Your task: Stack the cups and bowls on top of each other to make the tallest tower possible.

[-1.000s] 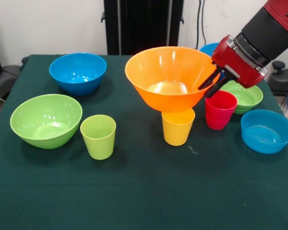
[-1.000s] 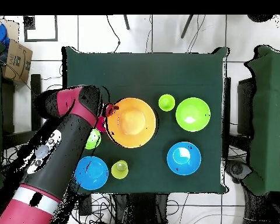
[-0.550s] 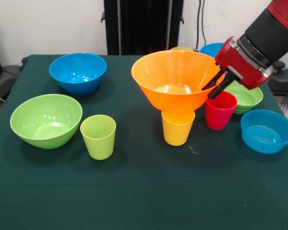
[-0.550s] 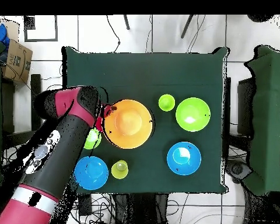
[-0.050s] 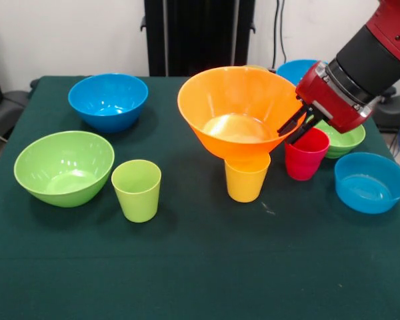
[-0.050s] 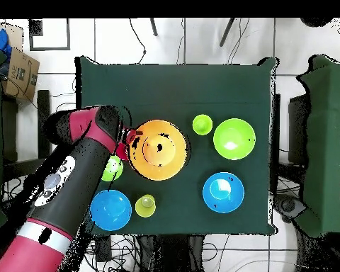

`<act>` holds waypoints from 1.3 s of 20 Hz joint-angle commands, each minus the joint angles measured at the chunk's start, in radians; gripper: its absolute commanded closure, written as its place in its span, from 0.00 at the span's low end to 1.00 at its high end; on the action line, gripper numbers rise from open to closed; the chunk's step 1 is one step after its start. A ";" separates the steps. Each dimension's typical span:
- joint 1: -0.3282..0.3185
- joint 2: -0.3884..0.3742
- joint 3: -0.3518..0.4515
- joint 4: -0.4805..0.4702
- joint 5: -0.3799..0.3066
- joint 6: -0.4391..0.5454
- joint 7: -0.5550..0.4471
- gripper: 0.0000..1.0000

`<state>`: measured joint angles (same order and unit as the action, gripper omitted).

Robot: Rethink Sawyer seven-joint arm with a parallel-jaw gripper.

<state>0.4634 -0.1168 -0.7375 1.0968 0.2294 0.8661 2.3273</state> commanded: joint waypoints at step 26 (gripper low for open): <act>-0.006 0.097 0.091 -0.112 0.079 0.089 0.255 1.00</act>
<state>0.4632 -0.0837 -0.7577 1.0578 0.2562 0.8989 2.3529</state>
